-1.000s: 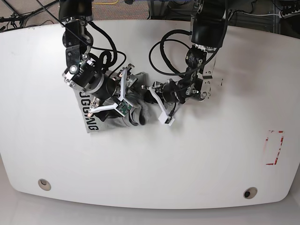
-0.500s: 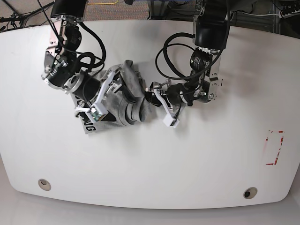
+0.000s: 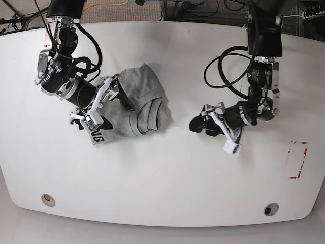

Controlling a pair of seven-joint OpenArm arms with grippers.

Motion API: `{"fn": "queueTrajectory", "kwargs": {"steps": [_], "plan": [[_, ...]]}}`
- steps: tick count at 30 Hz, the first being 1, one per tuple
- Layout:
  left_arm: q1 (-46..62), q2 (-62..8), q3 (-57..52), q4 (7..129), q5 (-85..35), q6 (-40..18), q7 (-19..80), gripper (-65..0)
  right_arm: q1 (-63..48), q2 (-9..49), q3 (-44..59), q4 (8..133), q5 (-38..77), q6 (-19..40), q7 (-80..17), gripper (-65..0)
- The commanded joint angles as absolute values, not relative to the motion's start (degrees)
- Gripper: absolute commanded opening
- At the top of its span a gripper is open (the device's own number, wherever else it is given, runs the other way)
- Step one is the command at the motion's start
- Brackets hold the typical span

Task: Fold the T-shirt properly
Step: 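Lower the folded bundle and flatten it with both grippers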

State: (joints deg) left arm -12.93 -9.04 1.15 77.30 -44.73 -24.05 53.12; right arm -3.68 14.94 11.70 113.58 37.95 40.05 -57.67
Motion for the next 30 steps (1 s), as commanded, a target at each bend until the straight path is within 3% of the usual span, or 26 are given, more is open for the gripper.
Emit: {"fn": "queueTrajectory", "kwargs": {"steps": [1, 6, 11, 13, 15, 17, 23, 30], "plan": [[-14.9, -10.77, 0.75, 80.48, -46.64, -24.4, 52.0, -26.2, -2.15, 16.92, 12.26, 114.33, 34.68, 40.0, -56.04, -18.4], [-15.25, -10.59, 5.58, 84.35, -46.46, -24.4, 52.09, -26.5, 1.8, 17.27, 12.35, 112.84, 24.31, 40.0, -55.96, -20.9], [-15.43, -8.4, 14.02, 85.67, -46.11, -24.4, 51.91, -27.1, 6.55, 16.4, 12.26, 106.77, 14.29, 40.0, -53.58, -37.9], [-15.43, -6.81, 16.4, 85.93, -44.44, -24.4, 51.82, -30.3, 8.31, 16.48, 12.26, 102.81, 11.74, 40.0, -51.12, -45.8], [-15.43, -4.26, 19.21, 86.73, -40.13, -24.4, 51.12, -38.6, 10.51, 16.66, 12.26, 96.75, 9.89, 40.0, -47.78, -53.9], [-15.08, -2.24, 21.49, 87.08, -35.91, -24.4, 49.45, -46.5, 12.53, 16.66, 12.26, 91.91, 8.84, 40.0, -45.76, -57.9], [-12.53, 1.89, 25.98, 87.78, -24.57, -24.22, 46.46, -62.6, 16.57, 16.66, 12.26, 79.96, 7.08, 40.0, -41.98, -58.7], [-8.04, 4.26, 27.38, 88.31, -18.86, -24.22, 46.46, -62.1, 16.66, 16.84, 12.26, 73.71, 5.85, 40.0, -34.59, -58.7]]}}
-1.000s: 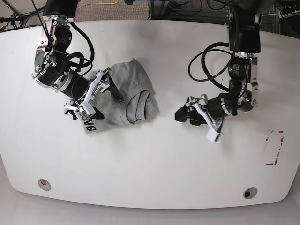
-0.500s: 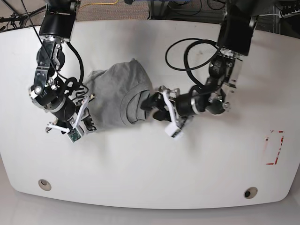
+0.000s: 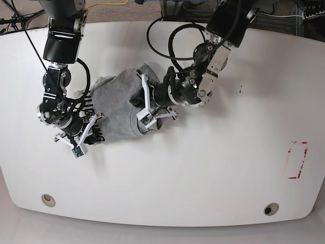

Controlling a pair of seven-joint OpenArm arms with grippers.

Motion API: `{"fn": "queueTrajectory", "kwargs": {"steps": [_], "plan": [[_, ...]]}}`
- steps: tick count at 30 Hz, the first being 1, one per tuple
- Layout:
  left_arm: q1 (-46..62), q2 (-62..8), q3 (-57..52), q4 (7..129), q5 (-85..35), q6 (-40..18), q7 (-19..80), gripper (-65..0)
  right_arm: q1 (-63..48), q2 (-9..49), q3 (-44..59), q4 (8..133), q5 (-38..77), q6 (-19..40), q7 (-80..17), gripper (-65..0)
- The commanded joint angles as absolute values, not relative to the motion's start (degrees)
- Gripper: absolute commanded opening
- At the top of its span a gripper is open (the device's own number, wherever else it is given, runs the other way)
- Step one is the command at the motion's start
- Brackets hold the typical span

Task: Fold the T-shirt properly
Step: 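Lower the folded bundle and flatten it with both grippers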

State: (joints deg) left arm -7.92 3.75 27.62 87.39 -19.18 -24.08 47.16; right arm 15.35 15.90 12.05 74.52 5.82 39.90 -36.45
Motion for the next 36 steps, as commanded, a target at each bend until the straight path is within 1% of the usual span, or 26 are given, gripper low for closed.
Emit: {"fn": "queueTrajectory", "kwargs": {"steps": [1, 9, 16, 23, 25, 31, 36], "plan": [[-7.69, 4.26, 27.38, 87.96, -18.42, -24.22, 46.55, -62.1, 16.66, 17.1, 12.26, 73.36, 5.76, 40.0, -34.59, -58.7], [-8.22, 3.82, 26.95, 78.64, -15.08, -24.4, 45.93, -62.1, 13.85, 17.71, 12.35, 73.36, 6.11, 40.0, -34.51, -58.8], [-13.49, 2.86, 27.3, 70.81, -12.88, -24.4, 43.12, -61.9, 10.77, 17.63, 12.35, 75.21, 6.2, 40.0, -34.51, -59.0], [-22.46, 2.77, 27.38, 60.0, -12.79, -24.48, 40.57, -61.9, 5.41, 17.27, 12.53, 80.31, 6.2, 40.0, -34.51, -59.0], [-25.36, 2.33, 27.38, 56.66, -12.79, -24.48, 39.78, -61.9, 3.47, 17.19, 13.93, 81.45, 6.2, 40.0, -34.51, -59.0], [-30.46, 0.22, 29.41, 52.88, -13.05, -24.48, 37.58, -61.9, -0.48, 13.23, 17.63, 85.58, 6.11, 40.0, -34.77, -59.0], [-33.36, -0.13, 31.69, 52.7, -13.05, -24.48, 36.88, -61.9, -3.56, 10.51, 17.63, 89.54, 5.76, 40.0, -36.35, -58.8]]}}
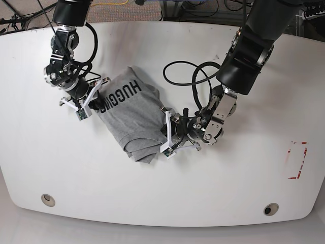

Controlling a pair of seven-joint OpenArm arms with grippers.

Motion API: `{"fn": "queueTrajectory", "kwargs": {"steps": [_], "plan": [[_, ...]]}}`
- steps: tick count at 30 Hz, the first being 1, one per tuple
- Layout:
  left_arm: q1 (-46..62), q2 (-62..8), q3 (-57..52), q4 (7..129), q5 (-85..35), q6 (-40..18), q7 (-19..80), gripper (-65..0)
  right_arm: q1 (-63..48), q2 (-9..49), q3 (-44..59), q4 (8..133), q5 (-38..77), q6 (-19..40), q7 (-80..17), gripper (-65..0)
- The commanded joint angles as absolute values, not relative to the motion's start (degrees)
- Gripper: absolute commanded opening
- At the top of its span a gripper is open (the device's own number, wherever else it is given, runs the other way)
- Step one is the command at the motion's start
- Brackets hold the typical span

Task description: Fold the T-shirt properly

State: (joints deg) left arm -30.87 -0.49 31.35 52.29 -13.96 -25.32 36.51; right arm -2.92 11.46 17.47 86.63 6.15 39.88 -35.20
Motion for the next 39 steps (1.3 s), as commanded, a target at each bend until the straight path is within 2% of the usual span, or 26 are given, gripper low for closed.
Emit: {"fn": "queueTrajectory", "kwargs": {"steps": [1, 8, 16, 22, 30, 32, 34, 36, 39], "plan": [[-33.71, -0.13, 31.96, 52.7, -13.05, -24.48, 36.88, -61.9, -3.91, 9.98, 17.63, 90.07, 5.76, 40.0, -36.88, -58.8], [-35.21, -0.13, 32.04, 52.97, -12.88, -24.48, 36.88, -61.9, -6.9, 3.91, 16.66, 95.08, 5.58, 40.0, -38.9, -58.8], [-36.88, -0.22, 31.78, 54.37, -12.97, -24.48, 36.88, -61.9, -8.92, 2.33, 10.33, 95.52, 5.58, 40.0, -38.99, -58.8], [-36.97, -2.33, 31.69, 62.55, -13.05, -24.48, 38.46, -61.9, -9.1, 1.01, 4.18, 97.27, 5.58, 40.0, -38.99, -59.0], [-33.36, -3.3, 27.3, 75.03, -12.88, -24.31, 42.42, -61.7, -8.66, 2.59, 7.96, 103.69, 5.76, 40.0, -41.45, -58.7], [-31.6, -3.03, 25.01, 77.58, -12.7, -24.22, 42.42, -59.2, -8.4, 3.91, 8.75, 105.1, 6.2, 40.0, -42.95, -58.7], [-29.41, -3.03, 22.81, 80.04, -12.7, -23.78, 42.24, -53.5, -7.69, 5.14, 9.36, 106.86, 6.29, 40.0, -44.35, -58.7], [-26.33, -2.95, 21.05, 82.59, -12.7, -20.88, 42.15, -43.5, -6.73, 6.37, 11.03, 108.53, 6.29, 40.0, -46.02, -58.7], [-22.99, -2.95, 20.97, 85.23, -12.7, -16.04, 41.27, -31.9, -5.85, 6.9, 14.99, 109.49, 6.29, 40.0, -47.87, -58.7]]}}
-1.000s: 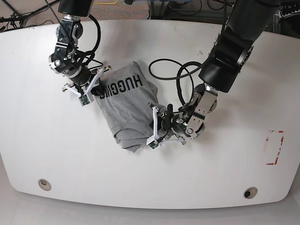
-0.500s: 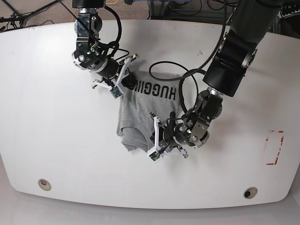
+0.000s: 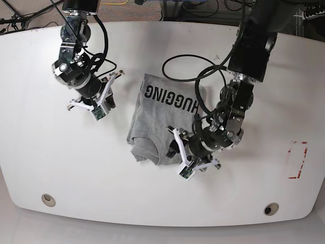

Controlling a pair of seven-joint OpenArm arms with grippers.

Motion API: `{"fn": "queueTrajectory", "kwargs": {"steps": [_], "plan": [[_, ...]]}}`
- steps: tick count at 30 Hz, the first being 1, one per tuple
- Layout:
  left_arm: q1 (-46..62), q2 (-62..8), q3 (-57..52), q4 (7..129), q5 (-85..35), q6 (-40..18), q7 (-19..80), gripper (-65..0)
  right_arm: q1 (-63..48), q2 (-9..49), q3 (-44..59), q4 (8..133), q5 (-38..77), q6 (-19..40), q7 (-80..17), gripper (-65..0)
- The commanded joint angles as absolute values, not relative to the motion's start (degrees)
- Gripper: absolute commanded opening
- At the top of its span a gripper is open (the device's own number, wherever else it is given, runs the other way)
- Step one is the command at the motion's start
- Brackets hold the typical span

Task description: Fold the T-shirt properly

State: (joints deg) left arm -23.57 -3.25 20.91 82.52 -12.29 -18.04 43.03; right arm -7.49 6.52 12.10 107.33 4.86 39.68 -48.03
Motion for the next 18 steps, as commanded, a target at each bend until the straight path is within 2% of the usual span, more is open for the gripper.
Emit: {"fn": "queueTrajectory", "kwargs": {"steps": [1, 4, 9, 18], "plan": [[-21.49, -2.86, 21.05, 86.37, -12.7, -13.58, 40.31, -27.5, -5.23, 6.99, 16.75, 109.58, 6.29, 40.0, -48.57, -58.7], [-17.36, -2.24, 22.99, 88.4, -12.62, -8.22, 36.62, -21.2, -2.95, 6.99, 22.02, 109.49, 6.29, 40.0, -50.51, -58.7], [-12.44, -1.71, 25.63, 88.04, -7.16, -1.8, 29.93, -20.0, -0.13, 6.99, 28.53, 109.32, 6.29, 40.0, -54.29, -58.7], [-6.55, 2.86, 27.3, 82.42, 6.02, -0.13, 21.32, -20.3, 1.36, 6.99, 32.31, 108.26, 6.2, 40.0, -57.01, -58.7]]}}
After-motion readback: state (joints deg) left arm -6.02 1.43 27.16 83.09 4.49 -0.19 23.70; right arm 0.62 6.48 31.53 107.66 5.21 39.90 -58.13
